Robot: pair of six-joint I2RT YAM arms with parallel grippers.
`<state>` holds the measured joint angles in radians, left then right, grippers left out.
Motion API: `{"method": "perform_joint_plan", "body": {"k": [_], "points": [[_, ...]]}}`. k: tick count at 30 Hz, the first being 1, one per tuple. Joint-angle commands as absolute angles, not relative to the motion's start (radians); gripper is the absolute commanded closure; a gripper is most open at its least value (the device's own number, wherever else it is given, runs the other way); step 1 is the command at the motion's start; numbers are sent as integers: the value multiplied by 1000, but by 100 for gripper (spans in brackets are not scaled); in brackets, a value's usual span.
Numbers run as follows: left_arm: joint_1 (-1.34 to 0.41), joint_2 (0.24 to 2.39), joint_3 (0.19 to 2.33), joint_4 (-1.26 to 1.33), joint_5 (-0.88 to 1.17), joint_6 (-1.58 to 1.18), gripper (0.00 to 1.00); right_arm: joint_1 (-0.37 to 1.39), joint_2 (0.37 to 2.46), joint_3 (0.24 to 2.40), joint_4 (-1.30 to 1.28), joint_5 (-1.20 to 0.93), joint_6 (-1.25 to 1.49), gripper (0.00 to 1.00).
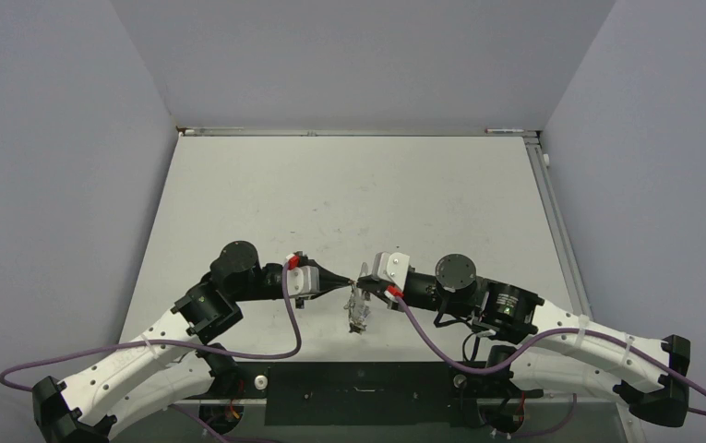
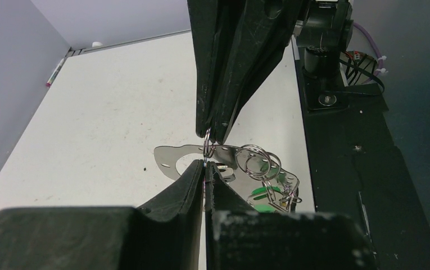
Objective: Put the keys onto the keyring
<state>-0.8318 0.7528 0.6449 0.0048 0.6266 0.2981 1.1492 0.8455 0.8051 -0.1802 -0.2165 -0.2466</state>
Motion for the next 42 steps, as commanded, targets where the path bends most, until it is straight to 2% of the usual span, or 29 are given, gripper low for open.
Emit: {"method": "perform_joint_plan", "body": {"k": [1, 5, 6, 9, 10, 13, 16, 21, 36, 41, 42], "points": [[-833, 744, 650, 39, 628, 289, 100, 1161, 804, 839, -90, -215, -239, 95], [-834, 741, 647, 48, 622, 285, 100, 1164, 808, 839, -94, -213, -239, 95], [-834, 740, 646, 50, 619, 284, 94, 1165, 809, 840, -94, -213, -239, 95], [-833, 731, 640, 63, 617, 278, 62, 1164, 812, 841, -95, -212, -239, 95], [-834, 728, 636, 69, 617, 275, 58, 1166, 812, 841, -95, -212, -239, 95], [-834, 726, 633, 85, 623, 263, 57, 1167, 810, 839, -92, -213, -239, 95], [-833, 737, 631, 101, 645, 249, 57, 1167, 813, 839, -87, -217, -239, 95], [-834, 756, 633, 126, 670, 226, 67, 1167, 821, 838, -79, -228, -242, 95], [-833, 790, 632, 167, 716, 186, 79, 1167, 833, 833, -62, -261, -248, 95], [-833, 786, 632, 170, 710, 186, 100, 1166, 835, 831, -57, -275, -250, 95], [-833, 782, 632, 171, 708, 185, 100, 1167, 835, 830, -57, -278, -249, 95]]}}
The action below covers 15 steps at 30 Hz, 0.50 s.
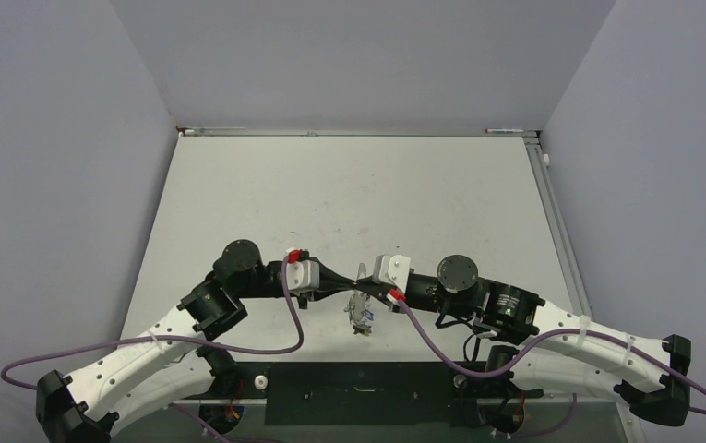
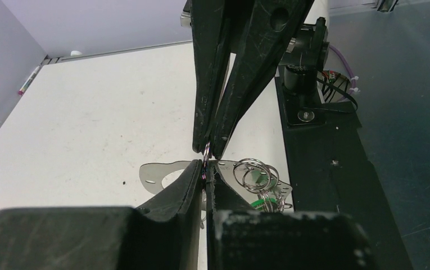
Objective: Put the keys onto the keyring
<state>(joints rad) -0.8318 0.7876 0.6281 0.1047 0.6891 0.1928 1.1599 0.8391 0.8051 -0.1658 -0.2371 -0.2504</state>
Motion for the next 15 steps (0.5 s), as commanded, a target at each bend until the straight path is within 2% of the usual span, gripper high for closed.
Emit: {"method": "perform_joint_plan", "body": {"k": [1, 5, 7, 11, 13, 15], "points": [[-832, 778, 631, 172, 704, 186, 100, 1166, 835, 830, -58, -281, -247, 95], [-832, 766, 653, 109, 651, 232, 100, 1167, 843, 843, -79, -270, -241, 94], [-832, 767, 672, 51, 618, 262, 100, 1167, 847, 856, -97, -253, -236, 86], [-827, 764, 689, 2, 578, 297, 100, 1166, 848, 869, -115, -233, -235, 62], [-824, 761, 693, -31, 567, 309, 100, 1167, 845, 880, -133, -228, -235, 57], [-824, 765, 697, -51, 559, 325, 100, 1167, 840, 894, -157, -214, -237, 56]]}}
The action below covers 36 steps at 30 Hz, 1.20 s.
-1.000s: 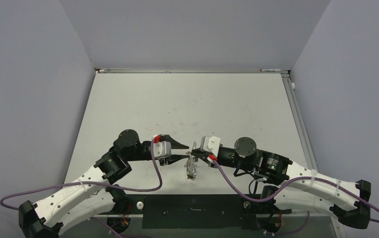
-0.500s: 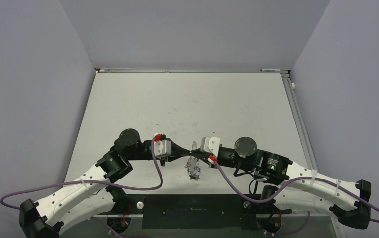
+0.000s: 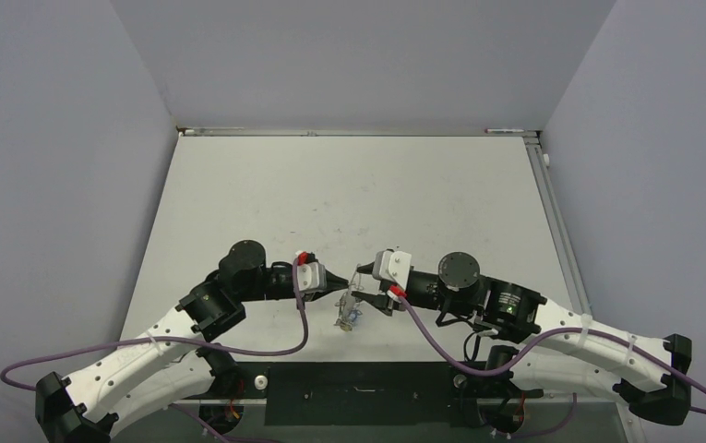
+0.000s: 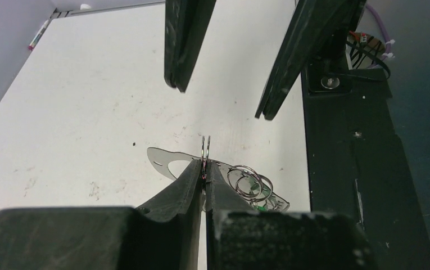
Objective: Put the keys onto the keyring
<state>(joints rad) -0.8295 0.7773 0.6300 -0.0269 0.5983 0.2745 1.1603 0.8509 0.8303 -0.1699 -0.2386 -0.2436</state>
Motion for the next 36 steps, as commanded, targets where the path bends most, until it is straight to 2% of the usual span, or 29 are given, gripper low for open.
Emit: {"method": "perform_joint_plan", "body": {"k": [1, 5, 12, 30, 36], "points": [[-824, 770, 703, -68, 555, 333, 100, 1167, 836, 903, -167, -208, -240, 56], [-825, 785, 715, -91, 551, 344, 100, 1167, 850, 933, -213, -196, -257, 56], [-825, 793, 713, -98, 551, 347, 100, 1175, 1007, 1061, -370, -197, -299, 58], [-827, 783, 712, -93, 565, 340, 100, 1176, 1114, 1058, -384, -139, -346, 67], [-830, 779, 710, -90, 569, 339, 100, 1177, 1123, 1049, -368, -121, -350, 74]]}}
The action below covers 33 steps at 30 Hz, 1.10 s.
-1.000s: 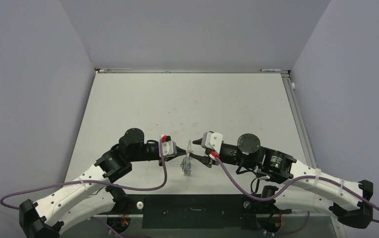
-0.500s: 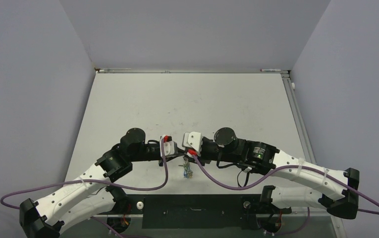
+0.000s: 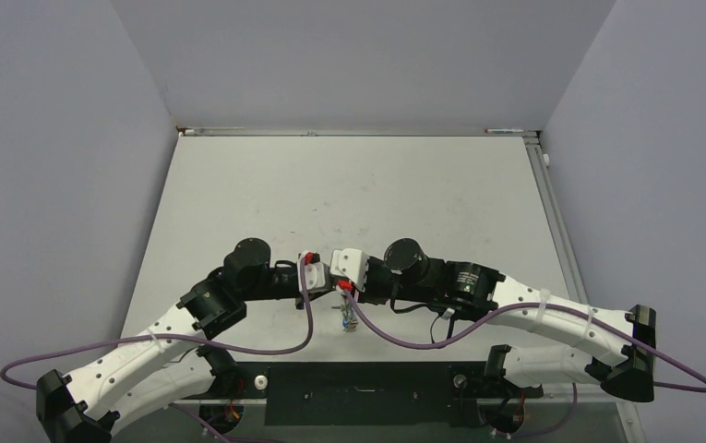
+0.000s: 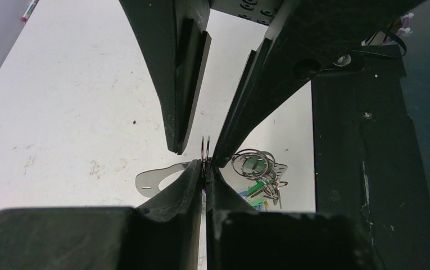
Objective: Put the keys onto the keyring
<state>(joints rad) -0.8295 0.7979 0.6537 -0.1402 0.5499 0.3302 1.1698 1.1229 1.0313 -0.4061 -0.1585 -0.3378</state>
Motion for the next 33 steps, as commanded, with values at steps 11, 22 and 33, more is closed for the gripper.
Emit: {"method": "perform_joint_plan", "body": {"k": [11, 22, 33], "points": [[-837, 770, 708, -89, 571, 339, 100, 1177, 1134, 1051, -394, -81, -354, 79], [-842, 767, 706, -89, 571, 339, 100, 1178, 1136, 1050, -398, -84, -356, 79], [-842, 756, 702, -83, 582, 339, 100, 1178, 1144, 1048, -404, -83, -359, 86]]}}
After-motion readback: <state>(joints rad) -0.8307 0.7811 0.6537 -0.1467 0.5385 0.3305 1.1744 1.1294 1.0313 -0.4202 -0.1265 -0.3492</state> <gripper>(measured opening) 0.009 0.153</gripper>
